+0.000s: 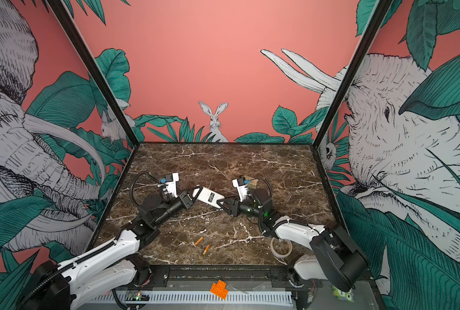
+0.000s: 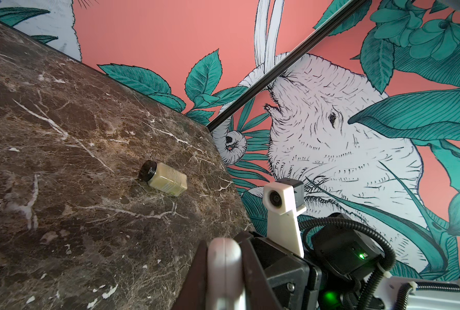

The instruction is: Load the batteries into the remote control

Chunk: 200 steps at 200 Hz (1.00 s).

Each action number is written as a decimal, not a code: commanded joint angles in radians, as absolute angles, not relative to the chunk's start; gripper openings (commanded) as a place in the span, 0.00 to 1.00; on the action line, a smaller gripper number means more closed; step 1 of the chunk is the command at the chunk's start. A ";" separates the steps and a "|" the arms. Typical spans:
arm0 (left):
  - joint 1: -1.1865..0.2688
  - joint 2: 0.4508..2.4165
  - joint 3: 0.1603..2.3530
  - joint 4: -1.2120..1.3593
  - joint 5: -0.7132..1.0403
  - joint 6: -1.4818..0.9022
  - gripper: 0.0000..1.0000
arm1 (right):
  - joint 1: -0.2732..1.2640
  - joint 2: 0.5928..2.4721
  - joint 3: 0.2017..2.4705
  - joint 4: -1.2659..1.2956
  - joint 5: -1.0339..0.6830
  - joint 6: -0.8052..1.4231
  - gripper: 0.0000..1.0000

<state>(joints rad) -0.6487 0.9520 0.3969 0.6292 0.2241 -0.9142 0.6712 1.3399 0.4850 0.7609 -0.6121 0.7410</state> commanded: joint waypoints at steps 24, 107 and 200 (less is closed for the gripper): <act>-0.646 0.964 0.393 0.756 0.258 -0.950 0.00 | 0.667 1.368 0.508 0.875 -0.646 0.791 0.43; -0.646 1.005 0.399 0.828 0.301 -0.971 0.00 | 0.661 1.385 0.505 0.923 -0.671 0.813 0.25; -0.646 0.949 0.391 0.710 0.243 -0.923 0.00 | 0.647 1.361 0.483 0.931 -0.676 0.818 0.18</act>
<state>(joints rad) -0.6258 0.9718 0.3912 0.7258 0.2161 -0.9047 0.6346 1.3716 0.4854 0.8715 -0.6487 0.8387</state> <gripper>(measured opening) 0.185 0.223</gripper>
